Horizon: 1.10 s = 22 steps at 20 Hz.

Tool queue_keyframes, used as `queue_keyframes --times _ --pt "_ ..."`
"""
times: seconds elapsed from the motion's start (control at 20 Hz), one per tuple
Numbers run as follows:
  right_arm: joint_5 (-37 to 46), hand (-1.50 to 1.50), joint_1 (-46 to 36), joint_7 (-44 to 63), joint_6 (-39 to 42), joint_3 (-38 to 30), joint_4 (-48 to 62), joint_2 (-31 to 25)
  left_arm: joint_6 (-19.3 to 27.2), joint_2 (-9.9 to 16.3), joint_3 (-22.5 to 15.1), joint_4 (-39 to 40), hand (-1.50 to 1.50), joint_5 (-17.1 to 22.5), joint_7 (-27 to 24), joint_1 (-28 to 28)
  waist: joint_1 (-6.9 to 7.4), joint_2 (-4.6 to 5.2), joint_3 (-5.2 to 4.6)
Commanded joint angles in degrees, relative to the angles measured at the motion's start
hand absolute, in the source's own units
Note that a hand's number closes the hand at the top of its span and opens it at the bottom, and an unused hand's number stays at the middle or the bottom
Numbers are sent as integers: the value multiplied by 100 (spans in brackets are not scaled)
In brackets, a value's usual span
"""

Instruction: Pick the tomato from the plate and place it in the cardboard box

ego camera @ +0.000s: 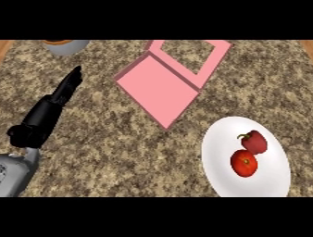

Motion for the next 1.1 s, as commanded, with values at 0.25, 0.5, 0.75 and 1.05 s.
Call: queue_keyframes --times 0.25,0.5,0.75,1.05 --pt "1894 -150 66 -1692 -35 446 -169 -567 -167 39 98 -126 0 -168 -157 114 38 -9 -8" --pt "3117 -150 438 -1220 -415 1213 -1093 -956 -195 52 186 -83 0 -162 -29 58 -15 -31 -15" --pt "3774 -150 740 -298 -385 1723 -2395 -995 -344 34 274 -18 0 -127 -200 243 -71 -43 -18" --pt "4070 -150 1152 1056 96 1620 -3810 -1124 -120 -287 116 28 0 -568 -318 384 -106 -44 -16"
